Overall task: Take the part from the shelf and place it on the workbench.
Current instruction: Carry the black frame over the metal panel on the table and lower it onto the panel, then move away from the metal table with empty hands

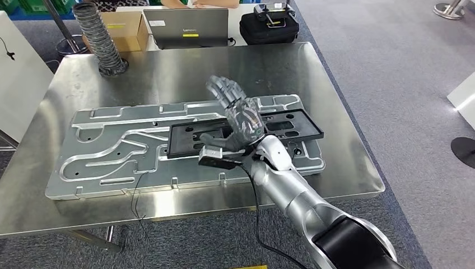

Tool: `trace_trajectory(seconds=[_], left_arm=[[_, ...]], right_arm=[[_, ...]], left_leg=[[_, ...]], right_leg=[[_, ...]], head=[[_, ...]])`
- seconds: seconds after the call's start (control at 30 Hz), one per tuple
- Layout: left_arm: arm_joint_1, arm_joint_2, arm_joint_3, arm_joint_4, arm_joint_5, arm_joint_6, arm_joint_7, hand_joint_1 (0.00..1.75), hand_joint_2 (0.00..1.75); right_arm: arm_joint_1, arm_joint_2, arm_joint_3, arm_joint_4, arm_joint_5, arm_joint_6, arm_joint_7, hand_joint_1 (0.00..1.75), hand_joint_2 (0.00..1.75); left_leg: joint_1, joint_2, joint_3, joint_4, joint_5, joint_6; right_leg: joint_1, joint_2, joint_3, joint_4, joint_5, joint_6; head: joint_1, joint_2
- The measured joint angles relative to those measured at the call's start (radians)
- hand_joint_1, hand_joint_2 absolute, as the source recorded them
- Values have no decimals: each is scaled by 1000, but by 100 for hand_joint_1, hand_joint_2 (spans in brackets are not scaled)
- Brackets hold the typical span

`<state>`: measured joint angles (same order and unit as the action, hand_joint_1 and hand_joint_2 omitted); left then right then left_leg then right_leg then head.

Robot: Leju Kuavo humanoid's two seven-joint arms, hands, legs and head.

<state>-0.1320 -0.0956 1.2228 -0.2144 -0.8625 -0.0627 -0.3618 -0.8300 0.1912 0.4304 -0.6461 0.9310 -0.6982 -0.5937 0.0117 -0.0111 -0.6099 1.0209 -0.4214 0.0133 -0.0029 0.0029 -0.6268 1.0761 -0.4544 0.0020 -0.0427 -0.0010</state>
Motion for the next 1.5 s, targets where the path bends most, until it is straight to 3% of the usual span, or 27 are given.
trace_trajectory(seconds=[0.03,0.1,0.17,0.2,0.3,0.33,0.37,0.4,0.47,0.53,0.67,0.73,0.8,0.83,0.87,0.9,1.0,1.07,1.13,1.2,1.23,1.3,1.33,1.37,1.4,1.43,1.5], left_arm=[[-1,-1,0,0,2,-3,1,0,0],[2,-2,0,0,11,-10,0,0,0],[11,1,1,0,24,-16,-7,0,0],[17,2,3,0,31,-18,-11,0,0],[31,6,8,0,45,-28,-20,0,0],[34,7,11,0,48,-31,-21,0,0],[37,8,14,0,51,-32,-22,0,0],[39,10,18,0,53,-33,-23,0,0],[41,13,23,0,56,-34,-24,0,0],[41,16,26,0,57,-37,-23,0,0],[42,17,31,0,64,-44,-14,0,0],[40,17,32,0,67,-49,-10,0,0],[38,18,33,0,67,-53,-8,0,0],[38,18,33,0,67,-54,-7,0,0],[39,18,33,0,67,-54,-7,0,0],[39,18,33,0,66,-53,-6,0,0],[37,19,38,0,52,-53,-6,0,0],[37,19,44,0,45,-54,-7,0,0],[36,20,48,0,44,-56,-12,0,0],[38,22,52,0,43,-62,-18,0,0],[39,23,54,0,43,-64,-21,0,0],[40,24,57,0,40,-66,-23,0,0],[40,24,59,0,38,-66,-24,0,0],[40,24,62,0,37,-66,-24,0,0],[40,24,65,0,36,-66,-24,0,0],[41,24,69,0,35,-65,-24,0,0],[40,25,73,0,35,-63,-25,0,0]], right_arm=[[10,2,-57,-60,-55,-1,-40,0,0],[51,-6,-149,-207,-188,-2,-73,0,0],[103,-29,-225,-387,-328,-3,-73,0,0],[126,-44,-261,-475,-385,-3,-69,0,0],[192,-96,-370,-711,-492,-3,-68,0,0],[220,-112,-409,-776,-506,-3,-74,0,0],[248,-126,-450,-832,-511,-3,-81,0,0],[276,-138,-496,-885,-509,-3,-89,0,0],[334,-158,-591,-976,-493,-3,-98,0,0],[400,-174,-689,-1052,-474,-2,-101,0,0],[531,-184,-850,-1128,-439,-2,-103,0,0],[588,-185,-909,-1139,-416,-2,-103,0,0],[640,-183,-959,-1140,-405,-2,-103,0,0],[666,-183,-980,-1139,-407,-2,-103,0,0],[689,-182,-998,-1138,-410,-2,-103,0,0],[708,-181,-1013,-1137,-414,-2,-102,0,0],[754,-177,-1043,-1132,-422,-2,-102,0,0],[776,-174,-1056,-1126,-424,-2,-103,0,0],[794,-170,-1067,-1113,-423,-1,-103,0,0],[815,-163,-1076,-1092,-419,0,-100,0,0],[825,-158,-1080,-1081,-418,1,-99,0,0],[840,-147,-1087,-1053,-412,1,-99,0,0],[848,-142,-1091,-1036,-409,1,-100,0,0],[856,-137,-1095,-1017,-407,1,-100,0,0],[863,-132,-1100,-997,-402,0,-101,0,0],[867,-128,-1105,-977,-395,0,-101,0,0],[870,-122,-1116,-939,-379,-1,-101,0,0]], left_leg=[[-1,-1,0,0,0,-3],[0,-4,0,-2,1,-13],[1,-4,-2,2,-8,-23],[0,-2,-11,26,-27,-27],[4,4,-84,205,-124,-36],[5,5,-107,258,-142,-38],[5,5,-115,280,-142,-38],[6,5,-101,258,-122,-38],[6,5,-29,124,-58,-31],[3,4,29,14,-27,-22],[0,3,39,-11,-22,1],[3,5,36,-19,-14,15],[1,6,27,-19,-8,22],[-1,6,21,-18,-5,23],[-2,6,15,-16,-2,23],[-2,6,9,-14,1,21],[-2,6,-4,-6,10,12],[-4,6,-6,-5,17,1],[-5,6,-7,-8,26,-13],[-3,6,-17,9,4,-25],[-2,6,-28,41,-31,-30],[-1,6,-62,157,-129,-36],[0,6,-76,220,-164,-39],[0,6,-79,263,-178,-40],[-1,6,-65,272,-171,-39],[-1,6,-33,244,-150,-35],[-7,6,69,107,-109,-21]], right_leg=[[4,-1,18,-40,11,-4],[9,-4,25,-59,12,-7],[2,-7,31,-69,18,-14],[-2,-8,34,-76,21,-18],[-5,-10,38,-81,23,-24],[-4,-10,39,-81,22,-24],[-4,-9,39,-80,21,-23],[-4,-9,41,-79,19,-21],[-3,-7,48,-78,14,-14],[0,-8,51,-74,10,-4],[-1,-7,49,-69,4,18],[-4,-5,28,-14,-45,28],[-8,-4,-21,116,-124,36],[-10,-4,-42,175,-151,39],[-11,-4,-49,205,-159,41],[-12,-5,-35,195,-147,41],[-11,-5,89,-1,-76,35],[-5,-3,127,-72,-58,23],[-3,-2,120,-76,-48,9],[-6,-5,111,-83,-36,-7],[-8,-7,103,-85,-27,-15],[-7,-8,83,-85,-11,-24],[-5,-8,72,-84,-3,-25],[-3,-8,60,-82,5,-26],[-1,-8,49,-81,13,-25],[2,-8,38,-79,20,-25],[5,-7,22,-76,33,-22]], head=[[0,0],[0,0],[0,0],[0,0],[0,0],[0,0],[0,0],[0,0],[0,0],[0,0],[0,0],[0,0],[0,0],[0,0],[0,0],[0,0],[0,0],[0,0],[0,0],[0,0],[0,0],[0,0],[0,0],[0,0],[0,0],[0,0],[0,0]])
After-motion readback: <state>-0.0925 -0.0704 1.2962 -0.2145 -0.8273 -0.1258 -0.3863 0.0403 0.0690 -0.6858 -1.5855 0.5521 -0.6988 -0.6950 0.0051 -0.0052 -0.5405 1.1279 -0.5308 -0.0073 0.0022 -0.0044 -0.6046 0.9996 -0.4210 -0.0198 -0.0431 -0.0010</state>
